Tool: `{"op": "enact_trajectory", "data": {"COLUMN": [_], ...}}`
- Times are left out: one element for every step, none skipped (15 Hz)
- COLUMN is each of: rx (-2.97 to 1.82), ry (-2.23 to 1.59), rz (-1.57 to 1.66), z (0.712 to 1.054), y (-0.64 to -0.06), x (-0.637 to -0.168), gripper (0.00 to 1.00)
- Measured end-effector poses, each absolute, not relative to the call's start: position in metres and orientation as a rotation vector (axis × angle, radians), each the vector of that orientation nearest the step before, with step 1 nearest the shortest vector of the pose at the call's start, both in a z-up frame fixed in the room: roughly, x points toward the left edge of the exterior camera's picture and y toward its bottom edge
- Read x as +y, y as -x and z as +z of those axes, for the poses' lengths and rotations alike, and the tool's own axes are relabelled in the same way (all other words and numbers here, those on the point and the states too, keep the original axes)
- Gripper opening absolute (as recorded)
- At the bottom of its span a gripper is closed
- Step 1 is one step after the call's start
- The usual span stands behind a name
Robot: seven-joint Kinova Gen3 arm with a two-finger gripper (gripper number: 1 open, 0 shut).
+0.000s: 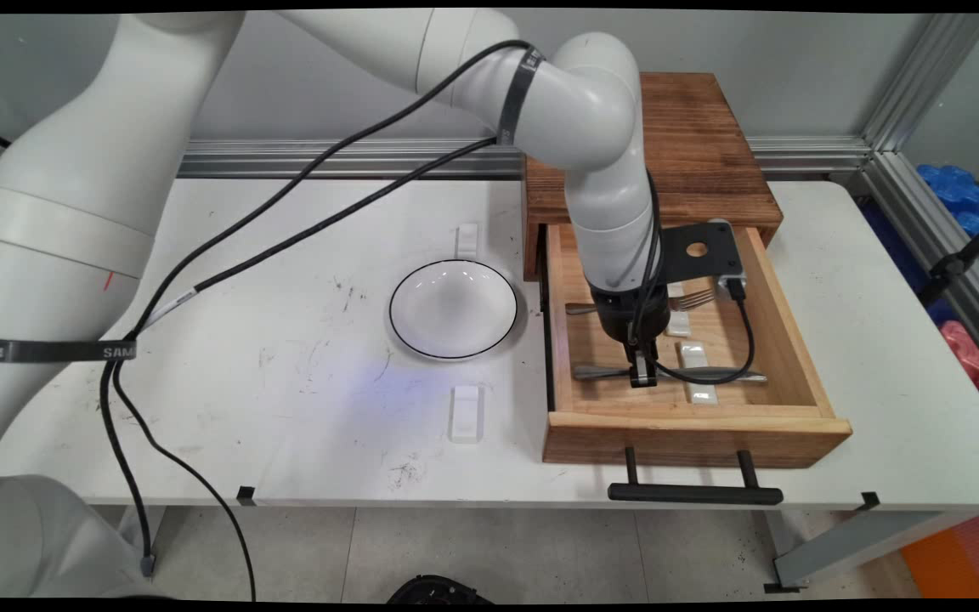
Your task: Place the picked object into the drawer
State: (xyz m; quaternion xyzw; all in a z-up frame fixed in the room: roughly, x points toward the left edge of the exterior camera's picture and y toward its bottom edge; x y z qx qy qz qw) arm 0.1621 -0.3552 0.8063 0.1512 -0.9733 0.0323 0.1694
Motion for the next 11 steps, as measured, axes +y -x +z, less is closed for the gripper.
{"op": "enact_trajectory", "data": {"rx": [-2.769, -2.771, -2.771, -2.77, -2.768, -2.766, -2.765, -2.762, -2.758, -2.753, -2.748], "ry": [-0.427, -0.422, -0.419, -0.416, -0.413, -0.409, -0.407, -0.403, -0.397, -0.394, -0.388], "rz": [0.093, 0.093, 0.093, 0.093, 0.093, 0.093, 0.093, 0.093, 0.096, 0.101, 0.108], "z": [0.804, 0.802, 0.801, 0.8, 0.8, 0.8, 0.8, 0.801, 0.803, 0.806, 0.81], "y": [-0.161, -0.16, -0.159, -0.158, -0.158, -0.157, -0.156, -0.156, -0.155, -0.156, -0.156], "x": [-0.356, -0.357, -0.358, -0.359, -0.359, -0.36, -0.361, -0.361, -0.362, -0.363, -0.364], "gripper": [0.0, 0.0, 1.0, 1.0, 1.0, 1.0, 1.0, 1.0, 1.0, 1.0, 1.0]}}
